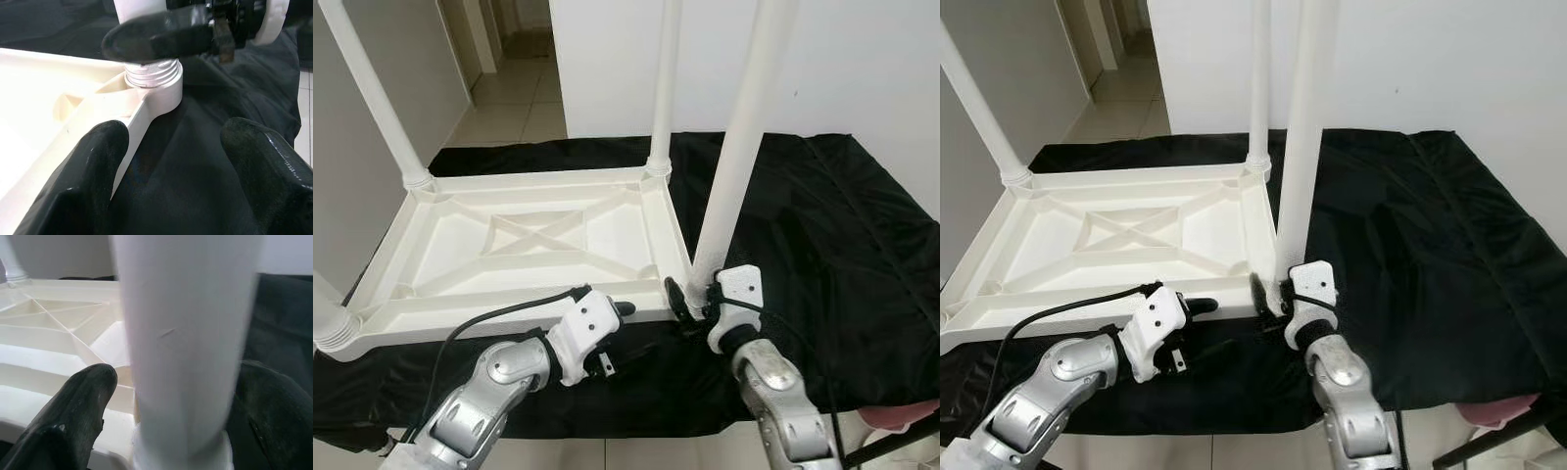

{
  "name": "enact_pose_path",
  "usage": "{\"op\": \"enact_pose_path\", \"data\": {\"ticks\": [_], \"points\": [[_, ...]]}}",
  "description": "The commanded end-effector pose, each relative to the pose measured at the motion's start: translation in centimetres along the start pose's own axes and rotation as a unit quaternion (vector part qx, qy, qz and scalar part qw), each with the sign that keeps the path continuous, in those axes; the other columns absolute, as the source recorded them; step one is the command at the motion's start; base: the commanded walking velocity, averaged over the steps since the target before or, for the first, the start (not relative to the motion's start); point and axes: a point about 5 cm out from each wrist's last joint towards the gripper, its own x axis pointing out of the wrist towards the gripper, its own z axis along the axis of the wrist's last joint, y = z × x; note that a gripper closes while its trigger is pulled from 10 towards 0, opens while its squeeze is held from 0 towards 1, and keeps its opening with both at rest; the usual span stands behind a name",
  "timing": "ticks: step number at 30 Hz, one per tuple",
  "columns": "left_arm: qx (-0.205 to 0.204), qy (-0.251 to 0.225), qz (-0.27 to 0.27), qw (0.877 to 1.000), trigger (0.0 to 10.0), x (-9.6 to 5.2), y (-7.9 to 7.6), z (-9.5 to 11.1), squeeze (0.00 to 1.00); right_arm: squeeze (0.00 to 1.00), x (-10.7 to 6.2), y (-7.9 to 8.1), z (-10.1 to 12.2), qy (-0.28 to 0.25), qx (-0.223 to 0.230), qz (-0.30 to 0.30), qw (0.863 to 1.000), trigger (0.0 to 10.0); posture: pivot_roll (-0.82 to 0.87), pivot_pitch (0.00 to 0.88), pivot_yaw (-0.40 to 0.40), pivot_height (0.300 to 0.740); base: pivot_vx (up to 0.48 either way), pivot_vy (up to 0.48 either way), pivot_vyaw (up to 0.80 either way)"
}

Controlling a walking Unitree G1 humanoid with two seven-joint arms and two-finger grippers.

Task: Building children table

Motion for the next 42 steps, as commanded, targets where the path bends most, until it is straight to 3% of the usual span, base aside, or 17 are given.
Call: {"op": "enact_pose_path", "data": {"ticks": [1,7,11,22,23,27,28,29,30,33,34,37,38,40,41,42], "points": [[0.000,0.002,-0.025,1.000,10.0,0.0,-0.3,-0.2,0.00,0.00,0.2,-0.1,0.0,-0.005,0.003,0.019,1.000,10.0,-0.05,0.000,0.075,0.740,0.000,0.000,0.00],[0.001,0.003,-0.037,0.999,10.0,0.1,-0.6,-0.1,0.00,0.00,1.0,-2.9,-0.2,0.015,-0.061,0.131,0.989,10.0,-0.06,0.009,0.082,0.740,0.000,0.000,0.00],[0.001,0.001,-0.037,0.999,10.0,0.3,-0.6,0.0,0.00,0.00,1.9,-3.5,-0.5,0.025,-0.071,0.172,0.982,10.0,-0.06,0.009,0.079,0.740,0.000,0.000,0.00],[0.003,-0.001,-0.032,0.999,10.0,0.4,-0.5,0.1,0.00,0.00,3.8,-3.1,-1.2,0.034,-0.084,0.224,0.970,10.0,-0.04,0.005,0.075,0.740,0.000,0.000,0.00],[0.004,-0.001,-0.032,0.999,10.0,0.4,-0.5,0.1,0.00,0.00,4.1,-3.0,-1.3,0.034,-0.084,0.231,0.969,8.9,-0.04,0.008,0.075,0.740,0.000,0.000,0.00],[0.004,-0.002,-0.032,0.999,10.0,0.5,-0.5,0.1,0.00,0.00,4.5,-2.7,-1.5,0.033,-0.086,0.241,0.966,8.6,-0.05,0.006,0.074,0.740,0.000,0.000,0.00],[0.003,-0.002,-0.032,0.999,10.0,0.6,-0.6,0.1,0.00,0.00,4.5,-2.6,-1.5,0.032,-0.087,0.244,0.965,7.5,-0.04,0.006,0.074,0.740,0.000,0.000,0.00],[0.003,-0.002,-0.032,0.999,10.0,0.6,-0.6,0.1,0.00,0.00,4.5,-2.6,-1.5,0.032,-0.087,0.244,0.965,7.5,-0.04,0.006,0.074,0.740,0.000,0.000,0.00],[0.004,-0.003,-0.035,0.999,10.0,0.8,-0.7,0.2,0.00,0.00,4.5,-2.2,-1.7,0.030,-0.089,0.256,0.962,1.3,-0.04,0.009,0.078,0.740,0.000,0.000,0.00],[0.004,-0.004,-0.036,0.999,10.0,0.8,-0.7,0.2,0.00,0.00,4.5,-2.0,-1.9,0.028,-0.089,0.263,0.960,1.3,-0.05,0.009,0.079,0.740,0.000,0.000,0.00],[0.005,-0.003,-0.038,0.999,10.0,0.8,-0.7,0.2,0.00,0.00,4.4,-2.0,-1.9,0.027,-0.087,0.262,0.961,0.0,-0.05,0.013,0.087,0.740,0.000,0.000,0.00],[0.005,-0.003,-0.039,0.999,10.0,0.8,-0.6,0.2,0.00,0.00,4.4,-2.1,-2.0,0.026,-0.086,0.261,0.961,0.0,-0.05,0.013,0.087,0.740,0.000,0.000,0.00],[0.006,-0.002,-0.041,0.999,10.0,0.8,-0.6,0.2,0.00,0.00,4.3,-2.0,-2.0,0.025,-0.082,0.259,0.962,3.5,-0.05,0.013,0.087,0.740,0.000,0.000,0.00],[0.006,-0.002,-0.041,0.999,10.0,0.8,-0.6,0.2,0.00,0.00,4.3,-2.0,-2.0,0.025,-0.082,0.259,0.962,3.5,-0.05,0.013,0.087,0.740,0.000,0.000,0.00],[0.007,0.000,-0.042,0.999,10.0,0.7,-0.6,0.1,0.00,0.00,4.0,-1.9,-2.1,0.024,-0.077,0.261,0.962,10.0,-0.05,0.018,0.090,0.740,0.000,0.000,0.00],[0.007,0.002,-0.042,0.999,10.0,0.7,-0.6,0.1,0.00,0.00,3.8,-1.8,-2.1,0.023,-0.065,0.257,0.964,10.0,-0.05,0.029,0.089,0.740,0.000,0.000,0.00]]}}
